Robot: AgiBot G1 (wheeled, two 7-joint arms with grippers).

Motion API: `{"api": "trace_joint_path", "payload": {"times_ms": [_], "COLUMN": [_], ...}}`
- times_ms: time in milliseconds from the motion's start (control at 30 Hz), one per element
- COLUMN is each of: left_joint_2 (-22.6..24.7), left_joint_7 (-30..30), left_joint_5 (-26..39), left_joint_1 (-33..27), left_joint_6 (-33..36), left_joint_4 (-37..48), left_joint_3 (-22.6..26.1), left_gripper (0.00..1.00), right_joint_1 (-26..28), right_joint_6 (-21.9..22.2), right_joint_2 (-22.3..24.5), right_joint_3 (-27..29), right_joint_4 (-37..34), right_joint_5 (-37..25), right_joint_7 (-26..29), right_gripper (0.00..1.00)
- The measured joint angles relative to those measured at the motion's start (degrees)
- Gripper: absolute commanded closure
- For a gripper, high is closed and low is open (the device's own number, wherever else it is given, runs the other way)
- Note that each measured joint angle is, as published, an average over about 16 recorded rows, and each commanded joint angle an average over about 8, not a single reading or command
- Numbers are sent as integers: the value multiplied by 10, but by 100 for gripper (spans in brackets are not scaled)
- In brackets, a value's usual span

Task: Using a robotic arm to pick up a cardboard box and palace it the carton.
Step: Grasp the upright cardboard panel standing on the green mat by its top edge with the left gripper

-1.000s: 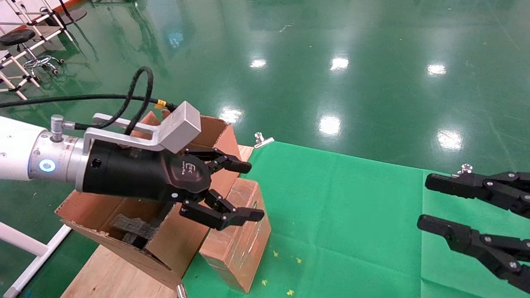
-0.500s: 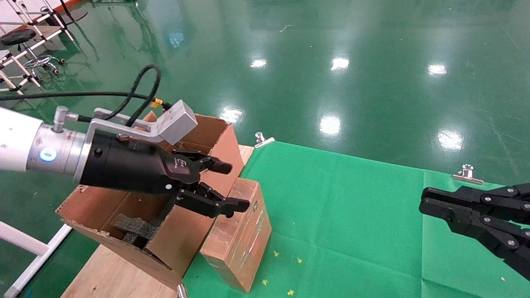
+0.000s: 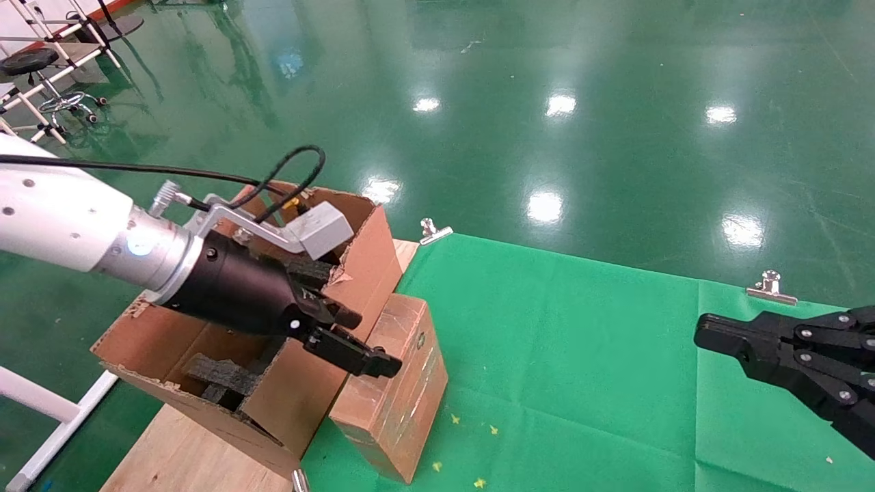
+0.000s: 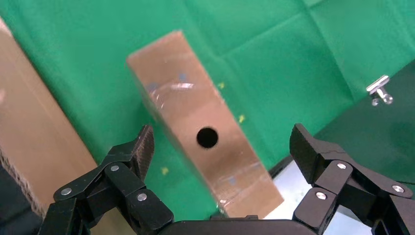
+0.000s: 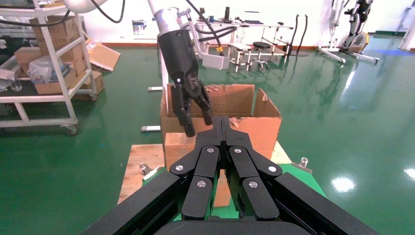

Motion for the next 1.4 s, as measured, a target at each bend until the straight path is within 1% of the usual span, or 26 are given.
{"api": "trace_joint_path", "payload": {"times_ms": [267,700,733,967,1000,1033,1233,1267,1300,1400], "left_joint_2": [9,43,46,63,65,66,72,72,72,73], "left_joint_7": [-39,-74,-77,-93,-94,-96,-102,-102,-102,-103], "left_joint_5": [6,31,33,41,42,42,44,44,45,45], "left_joint_1": [-20,-46,-48,-59,-60,-61,-64,-65,-65,-66], "left_joint_6": [-5,-14,-14,-20,-20,-21,-24,-24,-24,-24], "left_joint_4": [0,-6,-6,-8,-8,-8,-9,-9,-9,-9], "left_joint_3": [61,128,132,155,158,160,168,169,169,170], "left_gripper": [0,0,0,0,5,13,88,95,100,100], "right_joint_1": [0,0,0,0,0,0,0,0,0,0], "right_joint_6": [0,0,0,0,0,0,0,0,0,0], "right_joint_2": [0,0,0,0,0,0,0,0,0,0], "right_joint_3": [0,0,0,0,0,0,0,0,0,0], "right_joint_4": [0,0,0,0,0,0,0,0,0,0], "right_joint_5": [0,0,0,0,0,0,0,0,0,0], "right_joint_7": [0,0,0,0,0,0,0,0,0,0], "right_gripper": [100,100,94,6,0,0,0,0,0,0]}}
